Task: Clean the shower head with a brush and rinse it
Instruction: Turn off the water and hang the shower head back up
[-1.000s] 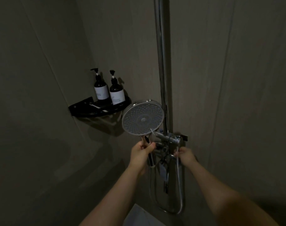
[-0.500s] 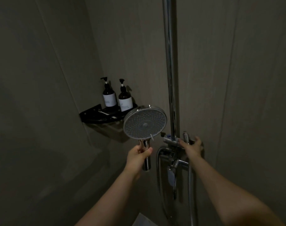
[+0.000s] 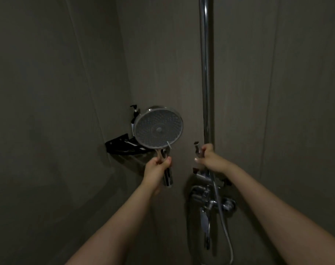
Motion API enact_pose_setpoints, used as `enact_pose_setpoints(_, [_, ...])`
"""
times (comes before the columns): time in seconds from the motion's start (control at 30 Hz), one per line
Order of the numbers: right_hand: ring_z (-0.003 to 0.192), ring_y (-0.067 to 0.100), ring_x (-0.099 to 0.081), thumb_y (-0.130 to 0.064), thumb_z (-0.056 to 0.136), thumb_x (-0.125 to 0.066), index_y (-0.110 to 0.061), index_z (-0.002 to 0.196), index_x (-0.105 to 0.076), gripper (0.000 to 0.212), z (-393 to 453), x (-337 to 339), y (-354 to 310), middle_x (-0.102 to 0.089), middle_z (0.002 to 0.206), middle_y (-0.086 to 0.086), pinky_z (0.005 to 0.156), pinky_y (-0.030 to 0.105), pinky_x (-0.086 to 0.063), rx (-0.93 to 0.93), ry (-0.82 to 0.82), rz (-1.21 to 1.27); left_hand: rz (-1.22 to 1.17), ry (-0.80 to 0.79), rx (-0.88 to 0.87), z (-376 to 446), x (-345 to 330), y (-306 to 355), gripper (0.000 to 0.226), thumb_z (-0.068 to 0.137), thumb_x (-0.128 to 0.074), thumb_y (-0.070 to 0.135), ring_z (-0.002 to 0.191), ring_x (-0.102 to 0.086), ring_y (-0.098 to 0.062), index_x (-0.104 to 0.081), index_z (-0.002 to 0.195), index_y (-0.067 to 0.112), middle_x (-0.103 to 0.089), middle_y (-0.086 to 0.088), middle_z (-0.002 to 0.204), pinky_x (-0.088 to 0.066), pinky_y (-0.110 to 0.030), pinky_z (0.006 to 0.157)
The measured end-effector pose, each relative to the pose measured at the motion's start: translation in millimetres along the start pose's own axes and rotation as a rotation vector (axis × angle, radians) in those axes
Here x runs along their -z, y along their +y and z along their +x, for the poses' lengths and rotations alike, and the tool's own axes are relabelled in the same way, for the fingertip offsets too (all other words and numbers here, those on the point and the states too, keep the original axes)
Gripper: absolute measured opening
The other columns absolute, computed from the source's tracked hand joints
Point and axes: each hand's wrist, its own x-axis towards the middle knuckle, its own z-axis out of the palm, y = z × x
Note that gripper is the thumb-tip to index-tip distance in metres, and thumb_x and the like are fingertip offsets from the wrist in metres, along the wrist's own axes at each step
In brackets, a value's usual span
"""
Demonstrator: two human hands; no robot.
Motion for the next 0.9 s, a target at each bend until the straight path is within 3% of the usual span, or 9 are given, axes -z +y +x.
enact_pose_setpoints(0.13, [0.062, 0.01, -0.05, -0.021, 0.092, -0.052, -0.018, 0.09, -0.036, 0.016, -10, -18, -35, -0.051, 0.079, 0.003, 0.053, 0.019, -0.042, -0.015, -0.188, -0.369, -0.101, 0.063, -0.067, 0, 24, 55, 0.016, 0.093, -0.051, 0.007, 0.075, -0.058, -0.014, -0.056, 0.078, 0.011, -0.059, -0.006, 0.078, -0.05, -0.029, 0.074])
enact_pose_setpoints(0.2, [0.049, 0.01, -0.043, -0.029, 0.094, -0.048, -0.018, 0.072, -0.038, 0.027, -17, -34, -51, -0.049, 0.067, 0.003, 0.04, 0.012, -0.036, 0.049, -0.195, -0.461, -0.169, 0.127, -0.1, -4, 41, 70, 0.018, 0.093, -0.05, 0.005, 0.072, -0.056, -0.015, -0.053, 0.076, 0.01, -0.058, -0.007, 0.076, -0.049, -0.034, 0.079])
enact_pose_setpoints(0.3, [0.053, 0.011, -0.044, -0.037, 0.093, -0.048, -0.015, 0.096, -0.037, 0.024, -22, -55, -70, -0.047, 0.077, 0.004, 0.044, 0.019, -0.039, -0.011, -0.334, -0.486, -0.317, 0.204, -0.112, -16, 64, 79, 0.018, 0.094, -0.048, 0.005, 0.067, -0.055, -0.012, -0.051, 0.077, 0.012, -0.055, -0.005, 0.073, -0.048, -0.025, 0.071])
enact_pose_setpoints(0.37, [0.06, 0.009, -0.046, -0.021, 0.092, -0.051, -0.014, 0.113, -0.03, 0.032, -25, -69, -81, -0.046, 0.083, 0.004, 0.046, 0.019, -0.042, -0.051, -0.424, -0.468, -0.47, 0.233, -0.094, -23, 77, 81, 0.018, 0.095, -0.046, 0.005, 0.068, -0.054, -0.013, -0.05, 0.079, 0.013, -0.053, -0.005, 0.073, -0.048, -0.022, 0.067])
enact_pose_setpoints(0.47, [0.06, 0.008, -0.047, -0.011, 0.092, -0.048, -0.018, 0.096, -0.041, 0.011, -27, -88, -94, -0.048, 0.079, 0.002, 0.051, 0.018, -0.042, 0.051, -0.452, -0.459, -0.702, 0.252, -0.043, -29, 90, 83, 0.019, 0.096, -0.044, 0.007, 0.07, -0.051, -0.013, -0.049, 0.079, 0.013, -0.05, -0.004, 0.075, -0.048, -0.023, 0.067])
enact_pose_setpoints(0.57, [0.056, 0.01, -0.048, -0.025, 0.094, -0.049, -0.023, 0.083, -0.045, 0.012, -31, -106, -106, -0.049, 0.072, -0.001, 0.046, 0.017, -0.041, 0.174, -0.425, -0.463, -0.822, 0.311, -0.018, -31, 103, 84, 0.02, 0.097, -0.043, 0.007, 0.069, -0.048, -0.013, -0.049, 0.078, 0.013, -0.047, -0.003, 0.075, -0.047, -0.025, 0.067])
enact_pose_setpoints(0.73, [0.07, 0.012, -0.048, -0.031, 0.095, -0.043, -0.019, 0.13, -0.02, 0.044, -30, -121, -111, -0.046, 0.088, 0.0, 0.056, 0.02, -0.044, 0.141, -0.453, -0.403, -0.8, 0.362, -0.02, -34, 118, 85, 0.016, 0.096, -0.046, 0.008, 0.068, -0.049, -0.013, -0.049, 0.08, 0.012, -0.048, -0.004, 0.074, -0.047, -0.025, 0.072])
enact_pose_setpoints(0.83, [0.074, 0.018, -0.05, -0.02, 0.094, -0.044, -0.016, 0.127, -0.025, 0.038, -29, -123, -108, -0.049, 0.092, 0.009, 0.063, 0.031, -0.045, 0.164, -0.44, -0.397, -0.787, 0.361, -0.019, -34, 121, 87, 0.015, 0.095, -0.048, 0.009, 0.068, -0.05, -0.013, -0.049, 0.081, 0.013, -0.048, -0.004, 0.074, -0.047, -0.028, 0.086])
enact_pose_setpoints(0.9, [0.058, 0.011, -0.051, -0.02, 0.094, -0.046, -0.01, 0.118, -0.042, 0.026, -29, -124, -107, -0.052, 0.078, 0.003, 0.051, 0.025, -0.044, 0.258, -0.427, -0.361, -0.782, 0.359, -0.016, -35, 121, 86, 0.015, 0.095, -0.048, 0.008, 0.068, -0.05, -0.013, -0.049, 0.081, 0.013, -0.048, -0.004, 0.074, -0.047, -0.027, 0.083])
